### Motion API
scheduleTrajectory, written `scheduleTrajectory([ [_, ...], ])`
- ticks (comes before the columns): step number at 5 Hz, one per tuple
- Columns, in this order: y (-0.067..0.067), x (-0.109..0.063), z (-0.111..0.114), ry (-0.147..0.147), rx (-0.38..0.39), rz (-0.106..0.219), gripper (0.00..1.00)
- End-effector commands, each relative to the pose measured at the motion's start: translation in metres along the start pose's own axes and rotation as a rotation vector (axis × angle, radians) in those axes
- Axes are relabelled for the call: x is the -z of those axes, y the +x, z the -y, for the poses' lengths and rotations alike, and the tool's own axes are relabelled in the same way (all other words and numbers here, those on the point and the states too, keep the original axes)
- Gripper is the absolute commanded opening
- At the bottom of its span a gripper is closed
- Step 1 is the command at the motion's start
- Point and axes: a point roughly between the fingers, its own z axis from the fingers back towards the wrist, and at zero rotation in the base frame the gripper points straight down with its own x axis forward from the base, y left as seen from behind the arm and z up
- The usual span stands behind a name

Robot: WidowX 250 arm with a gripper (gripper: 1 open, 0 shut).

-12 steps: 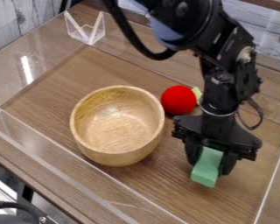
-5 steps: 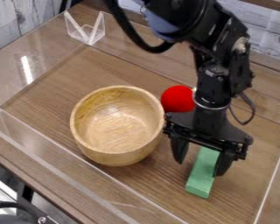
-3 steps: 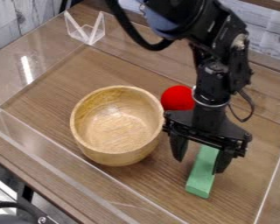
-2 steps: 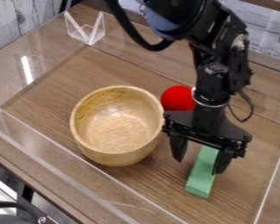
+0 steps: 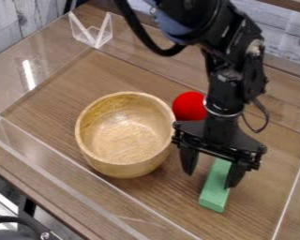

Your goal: Remove the green stick from the brown bowl and put it on the table

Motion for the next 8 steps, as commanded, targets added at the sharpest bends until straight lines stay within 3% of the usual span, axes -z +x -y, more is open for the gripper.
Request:
scheduleTrajectory([
  [1, 0.010, -0.006, 0.001, -0.016, -0.009, 0.036, 0.00],
  [2, 0.010, -0.008, 0.000, -0.016, -0.012, 0.033, 1.00],
  [3, 0.011, -0.011, -0.001, -0.017, -0.014, 0.031, 1.00],
  [4, 0.011, -0.009, -0.001, -0.016, -0.016, 0.030, 0.00],
  [5, 0.012, -0.009, -0.002, -0.017, -0.018, 0.029, 0.00],
  [6, 0.012, -0.016, -0.003, -0.023, -0.017, 0.031, 1.00],
  [7, 0.013, -0.021, -0.004, -0.031, -0.017, 0.033, 1.00],
  [8, 0.014, -0.021, -0.004, -0.032, -0.019, 0.032, 0.00],
])
